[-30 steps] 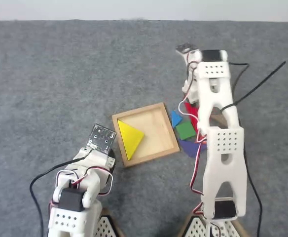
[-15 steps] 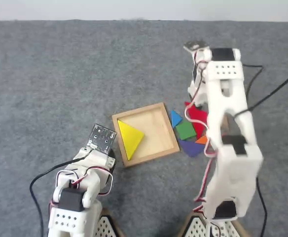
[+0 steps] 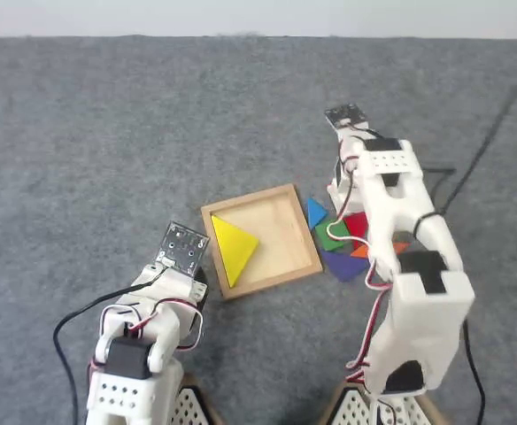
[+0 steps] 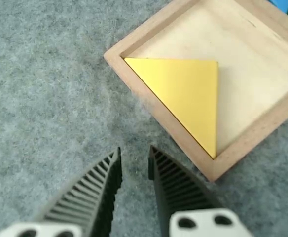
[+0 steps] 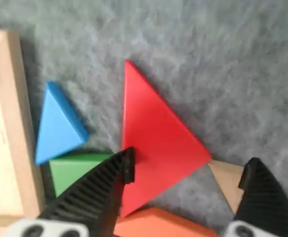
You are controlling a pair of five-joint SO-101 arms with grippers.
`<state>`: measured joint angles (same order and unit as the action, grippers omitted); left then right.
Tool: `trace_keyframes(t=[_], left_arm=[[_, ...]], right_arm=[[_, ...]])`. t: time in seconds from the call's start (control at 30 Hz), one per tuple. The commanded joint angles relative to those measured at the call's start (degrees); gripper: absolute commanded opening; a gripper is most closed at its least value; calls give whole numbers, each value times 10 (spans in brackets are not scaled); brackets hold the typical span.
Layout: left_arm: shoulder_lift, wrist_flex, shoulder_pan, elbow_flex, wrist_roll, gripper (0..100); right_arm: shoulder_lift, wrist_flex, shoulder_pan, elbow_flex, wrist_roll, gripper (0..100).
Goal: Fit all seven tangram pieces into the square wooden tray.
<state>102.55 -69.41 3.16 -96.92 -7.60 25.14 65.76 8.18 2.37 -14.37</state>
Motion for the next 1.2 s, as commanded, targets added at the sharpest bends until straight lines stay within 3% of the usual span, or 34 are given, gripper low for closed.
trace_keyframes(t=[0.0,0.33,0.53,0.77,1.0,1.17], left_arm=[[1,-3,0,4,7,88],[1,-3,0,4,7,88],[1,-3,0,4,7,88],[1,-3,0,4,7,88],[1,-3,0,4,7,88],[1,-3,0,4,7,88]], right_arm=[[58,68,-3,-82,-6,323],[95,133,27,-116,0,303],[57,129,69,-71,20,305],[58,97,70,-49,37,300],[57,91,65,-53,40,73],[56,102,49,-88,40,48]])
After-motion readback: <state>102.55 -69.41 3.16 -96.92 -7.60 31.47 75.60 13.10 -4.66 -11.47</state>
